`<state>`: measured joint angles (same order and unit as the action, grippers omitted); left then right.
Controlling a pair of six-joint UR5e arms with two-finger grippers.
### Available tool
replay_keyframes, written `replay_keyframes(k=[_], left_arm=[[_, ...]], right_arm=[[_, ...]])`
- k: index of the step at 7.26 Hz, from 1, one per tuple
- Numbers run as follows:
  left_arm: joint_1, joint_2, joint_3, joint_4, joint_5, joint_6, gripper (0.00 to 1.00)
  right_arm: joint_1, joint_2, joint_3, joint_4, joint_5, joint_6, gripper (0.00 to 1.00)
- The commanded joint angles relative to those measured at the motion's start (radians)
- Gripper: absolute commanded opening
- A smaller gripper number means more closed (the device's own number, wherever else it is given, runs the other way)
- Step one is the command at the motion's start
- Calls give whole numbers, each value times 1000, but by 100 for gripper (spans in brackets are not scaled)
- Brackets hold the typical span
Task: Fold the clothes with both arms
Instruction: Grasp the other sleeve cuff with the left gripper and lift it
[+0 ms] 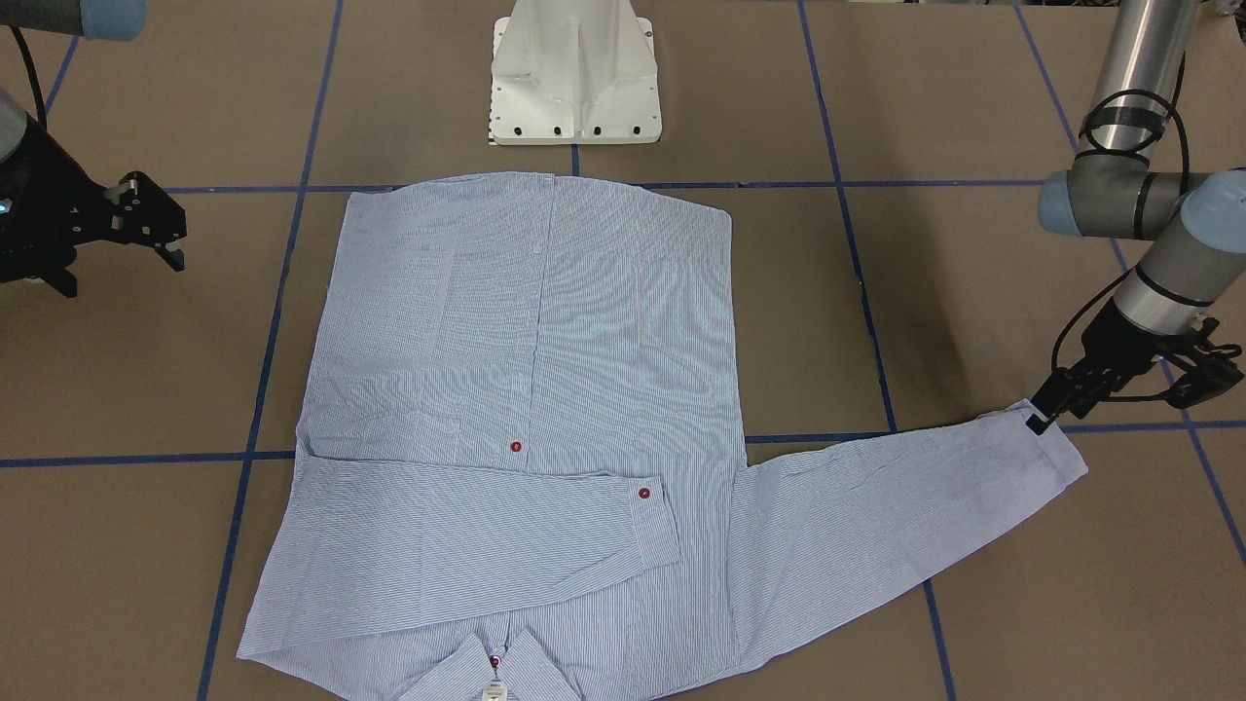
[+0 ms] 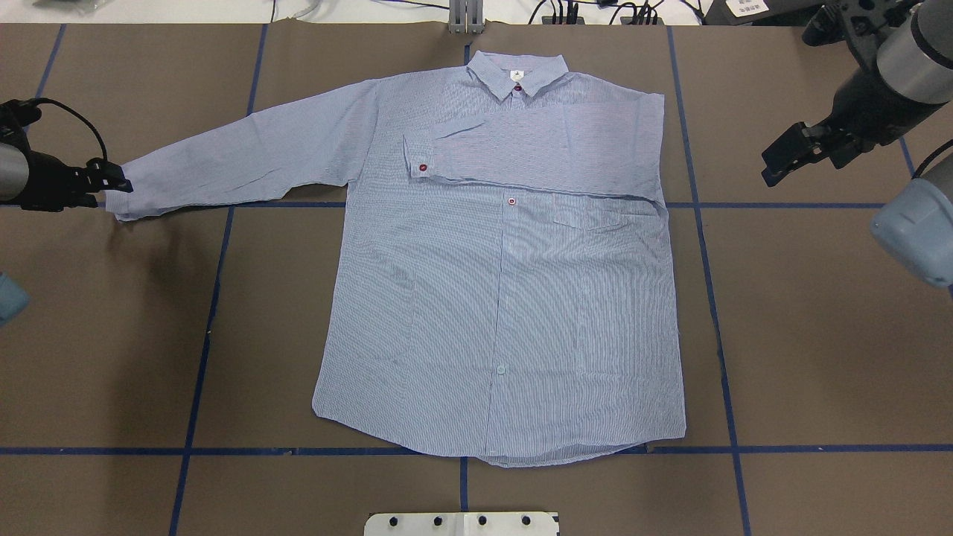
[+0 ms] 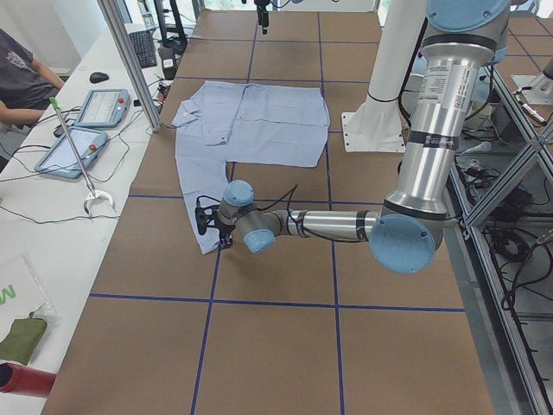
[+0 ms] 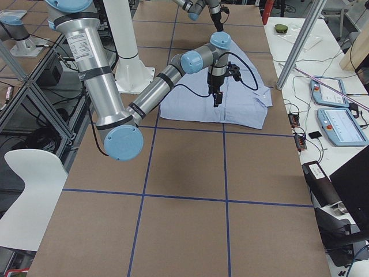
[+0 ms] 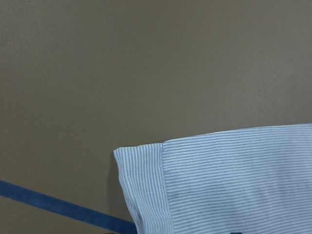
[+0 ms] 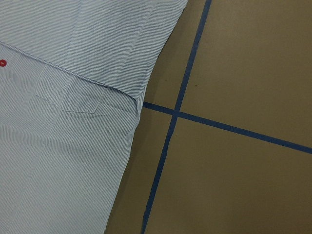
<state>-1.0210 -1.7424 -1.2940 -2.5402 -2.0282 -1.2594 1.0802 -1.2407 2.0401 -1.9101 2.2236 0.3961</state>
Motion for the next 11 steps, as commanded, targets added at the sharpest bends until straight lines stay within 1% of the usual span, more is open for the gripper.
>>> replay_keyframes(k=[1, 6, 7, 9, 10, 11], left_arm=[[4, -2, 13, 0, 0, -2, 64], [4, -2, 13, 1, 0, -5, 37], [4, -2, 12, 1, 0, -5, 30], [1, 1, 4, 1, -1, -5, 12], [1, 1, 1, 1, -3, -5, 1], [-1, 6, -34, 9, -9, -5, 0]], right_arm=[[0, 4, 2, 2, 1, 7, 100], [0, 7, 2, 2, 5, 7, 100], [0, 9, 2, 2, 5, 7, 100], [0, 9, 0, 0, 5, 7, 100], [0, 7, 0, 2, 5, 7, 100], [0, 7, 0, 2, 5, 9, 100]])
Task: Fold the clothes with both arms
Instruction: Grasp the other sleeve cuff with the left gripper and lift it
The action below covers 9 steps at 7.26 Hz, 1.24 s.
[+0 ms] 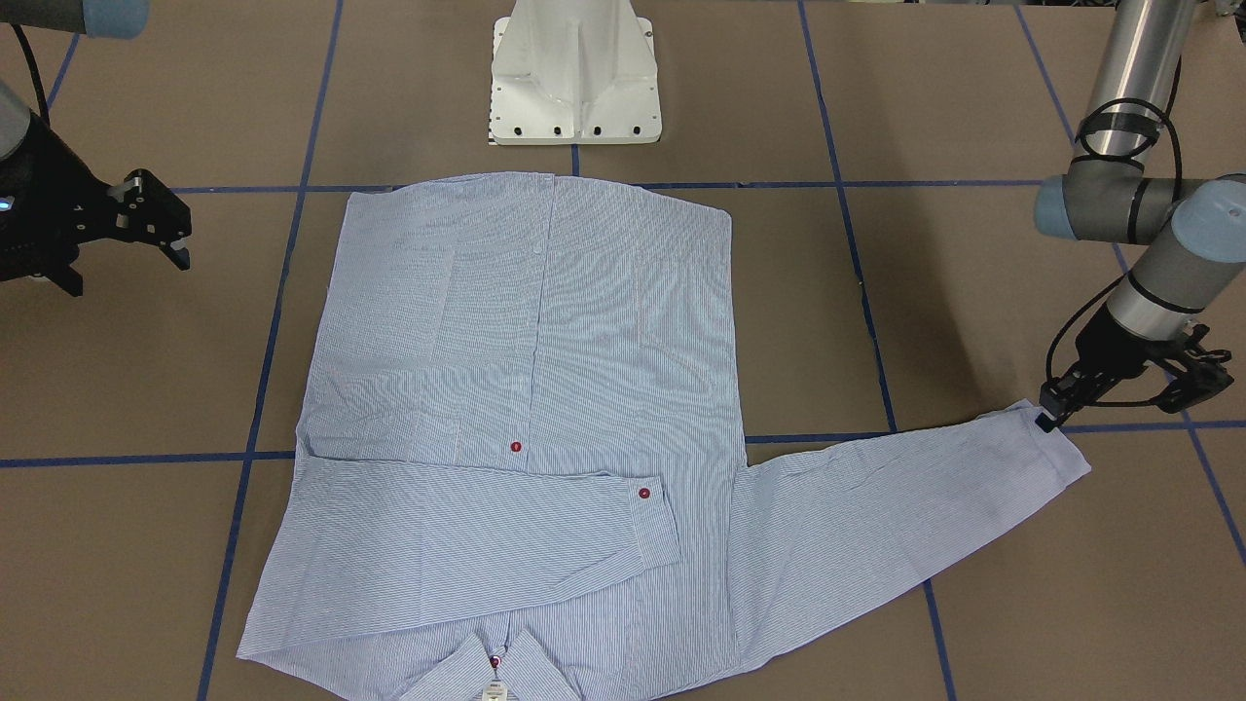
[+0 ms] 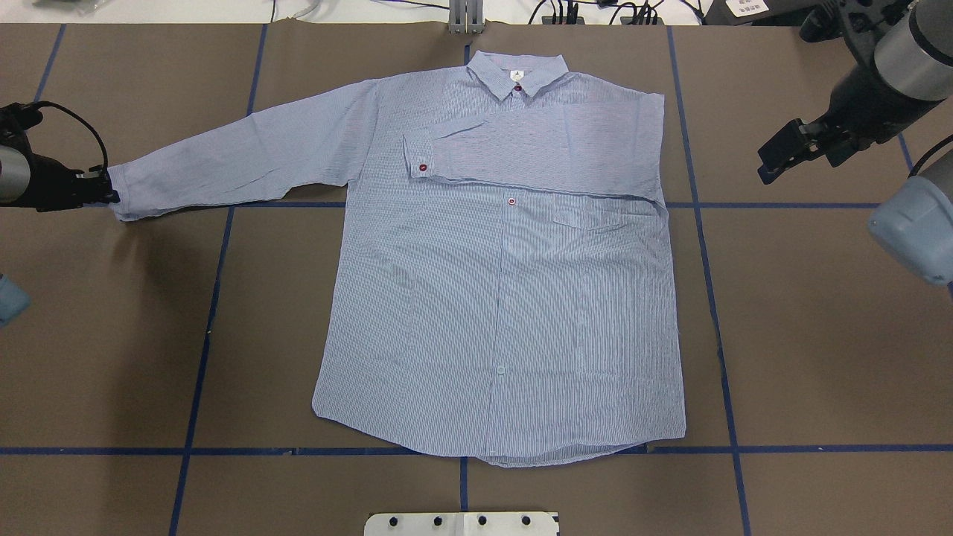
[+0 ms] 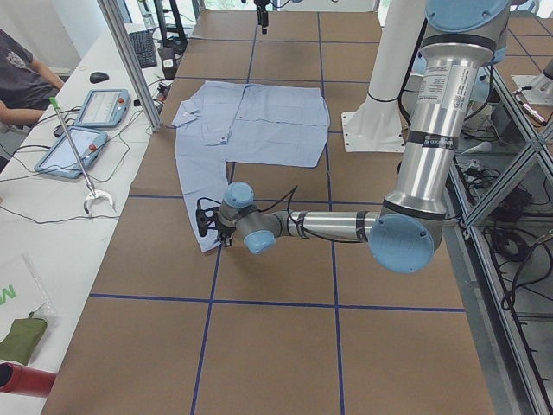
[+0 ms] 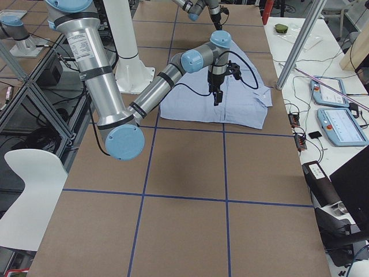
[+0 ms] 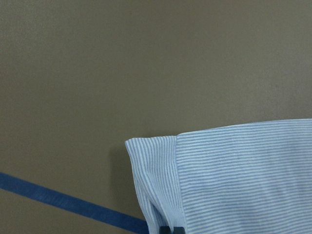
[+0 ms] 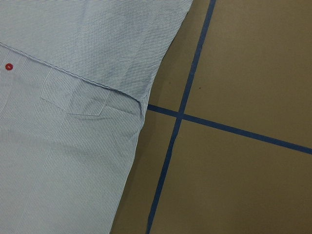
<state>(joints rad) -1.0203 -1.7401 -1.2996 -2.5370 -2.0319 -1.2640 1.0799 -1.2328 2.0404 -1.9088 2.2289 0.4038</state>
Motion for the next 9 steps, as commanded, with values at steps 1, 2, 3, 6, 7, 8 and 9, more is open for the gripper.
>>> replay_keyframes(k=[1, 2, 3, 6, 7, 8, 9], left_arm=[[-3, 7, -77, 29, -7, -2, 0], [-3, 1, -155, 125, -7, -2, 0], [-1, -18, -268, 270, -7, -2, 0], [11, -285, -394, 686, -2, -55, 0], [37, -358, -388, 723, -1, -110, 0], [63, -433, -374, 747, 1, -154, 0], [81, -516, -345, 791, 1, -166, 0]], right_arm=[[0, -5, 3, 1, 0, 3, 100], [0, -10, 4, 1, 0, 3, 100], [2, -17, 9, -1, 0, 3, 100], [20, -141, 64, 20, -6, 10, 100], [32, -184, 64, 74, -6, 10, 100], [44, -244, 63, 141, -5, 10, 100], [52, -296, 63, 198, -3, 10, 100]])
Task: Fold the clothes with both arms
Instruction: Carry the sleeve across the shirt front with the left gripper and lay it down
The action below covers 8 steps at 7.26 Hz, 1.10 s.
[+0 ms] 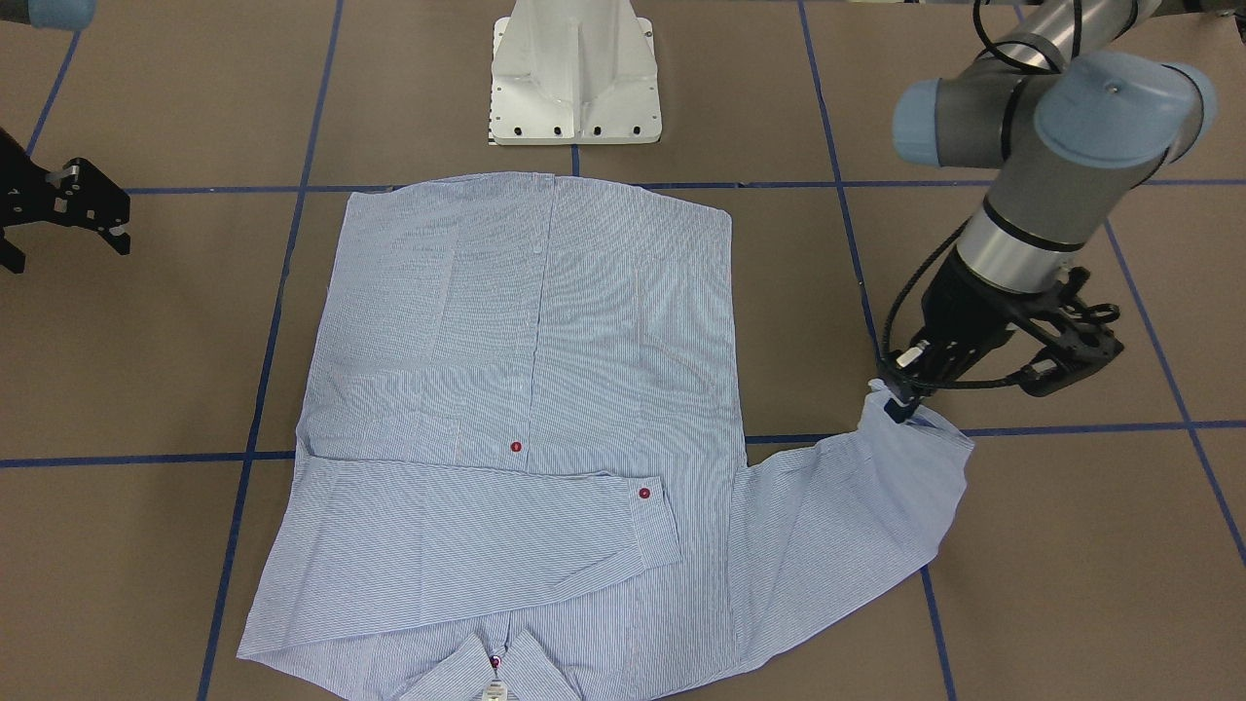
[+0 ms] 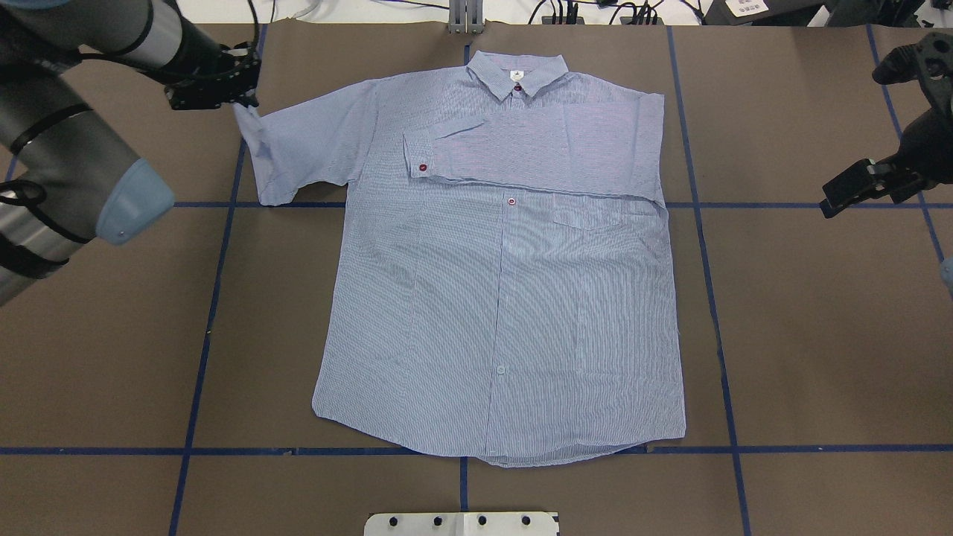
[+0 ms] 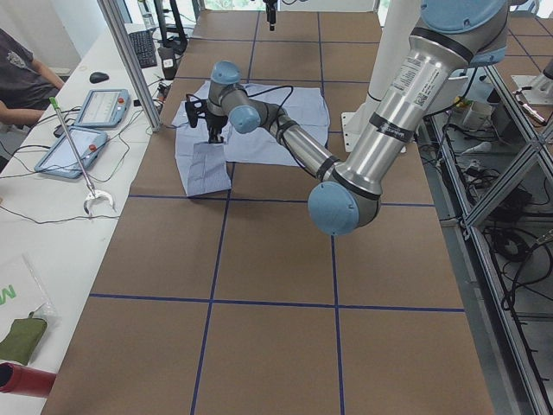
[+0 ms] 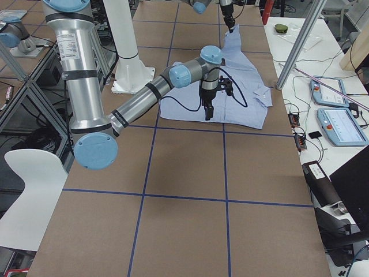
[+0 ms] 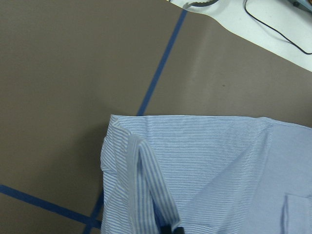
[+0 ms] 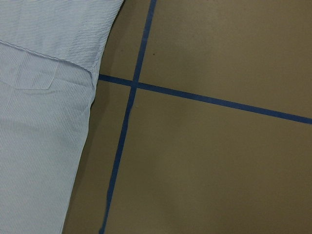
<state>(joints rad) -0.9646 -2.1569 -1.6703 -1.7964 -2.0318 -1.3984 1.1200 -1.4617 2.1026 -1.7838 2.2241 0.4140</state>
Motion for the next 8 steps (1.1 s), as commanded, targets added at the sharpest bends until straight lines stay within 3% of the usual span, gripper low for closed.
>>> replay_keyframes(k=[1, 4, 7, 8], left_arm=[[42, -200, 93, 57, 4, -83, 0], [122, -511, 329, 43, 22, -241, 0], [194, -584, 418, -91, 31, -395, 0], [223, -583, 434, -101, 86, -396, 0]], right_arm=[[17, -95, -1, 95, 2, 0, 100], [26, -117, -7, 95, 3, 0, 100], [43, -117, -30, 96, 2, -7, 100], [43, -115, -33, 96, 2, -6, 100]])
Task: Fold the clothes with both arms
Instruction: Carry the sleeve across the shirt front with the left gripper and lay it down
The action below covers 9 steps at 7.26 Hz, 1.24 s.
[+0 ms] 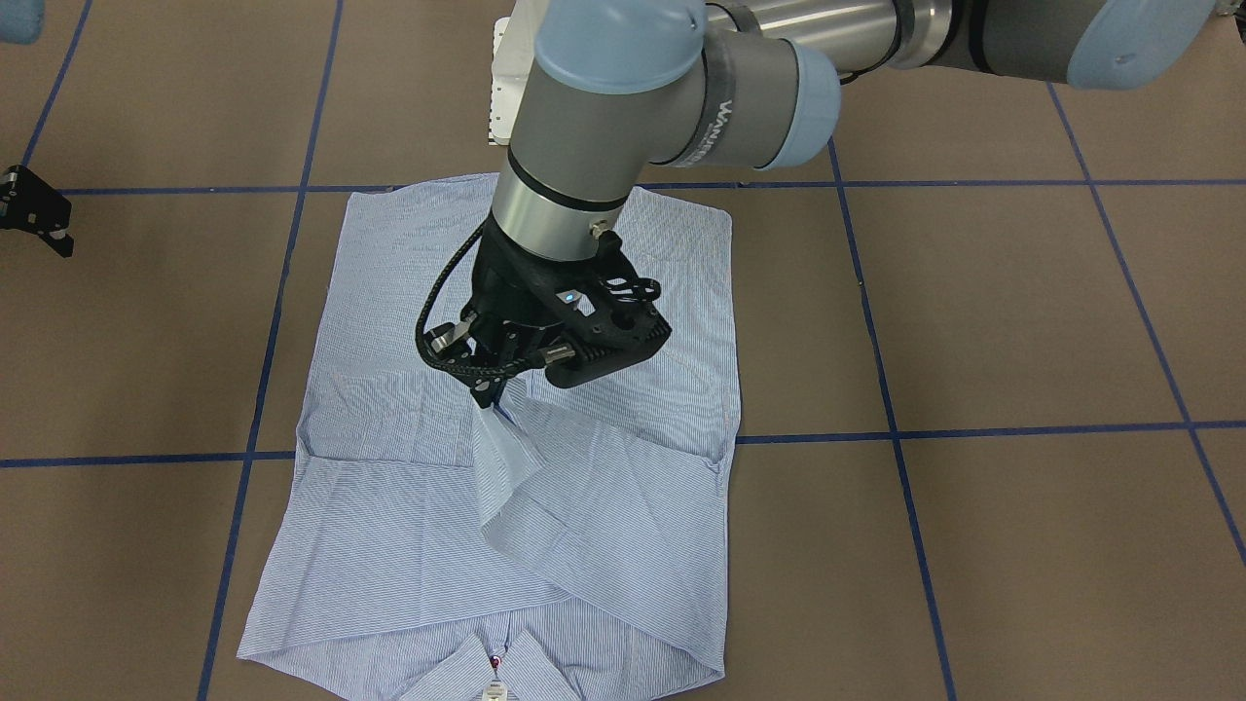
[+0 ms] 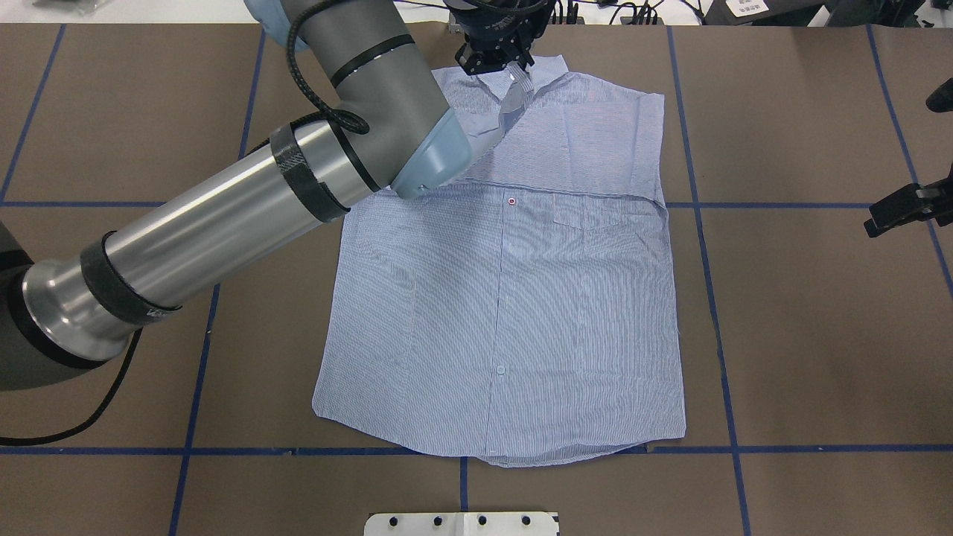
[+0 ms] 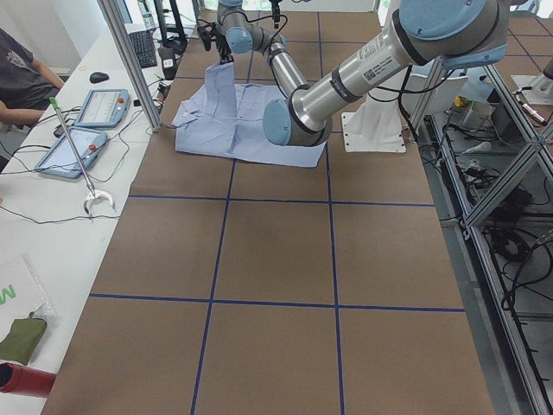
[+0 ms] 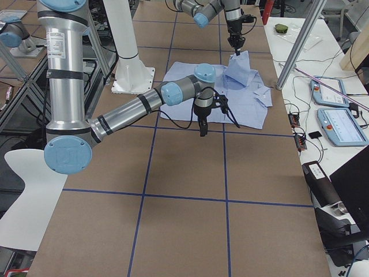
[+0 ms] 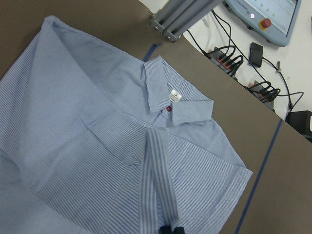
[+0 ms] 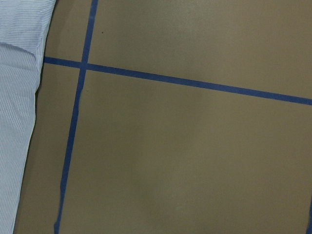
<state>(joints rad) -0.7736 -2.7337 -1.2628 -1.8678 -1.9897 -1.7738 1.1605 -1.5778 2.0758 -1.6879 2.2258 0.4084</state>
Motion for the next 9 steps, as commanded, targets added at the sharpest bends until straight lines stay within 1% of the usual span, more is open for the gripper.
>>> replay_keyframes(k=[1, 2, 3, 5, 6, 7, 8, 9], left_arm=[[54, -3, 45, -62, 64, -26, 0], [80, -3, 93, -120, 92, -64, 0], [129, -3, 142, -185, 159, -81, 0], [218, 0, 157, -206, 182, -72, 0], [273, 0, 169, -227, 233, -70, 0], [304, -6, 219, -302, 267, -70, 0], [307, -1, 233, -351, 269, -56, 98], [310, 0, 220, -367, 275, -40, 100]], right_arm=[[4, 1, -8, -1, 0, 6, 100], [2, 2, -11, -1, 0, 7, 100], [2, 5, -20, 1, 0, 6, 100], [2, 12, -26, 1, 1, 7, 100], [2, 12, -28, 1, 2, 7, 100], [2, 12, -26, 1, 3, 7, 100], [2, 12, -26, -1, 3, 9, 100], [2, 13, -28, -1, 3, 7, 100]])
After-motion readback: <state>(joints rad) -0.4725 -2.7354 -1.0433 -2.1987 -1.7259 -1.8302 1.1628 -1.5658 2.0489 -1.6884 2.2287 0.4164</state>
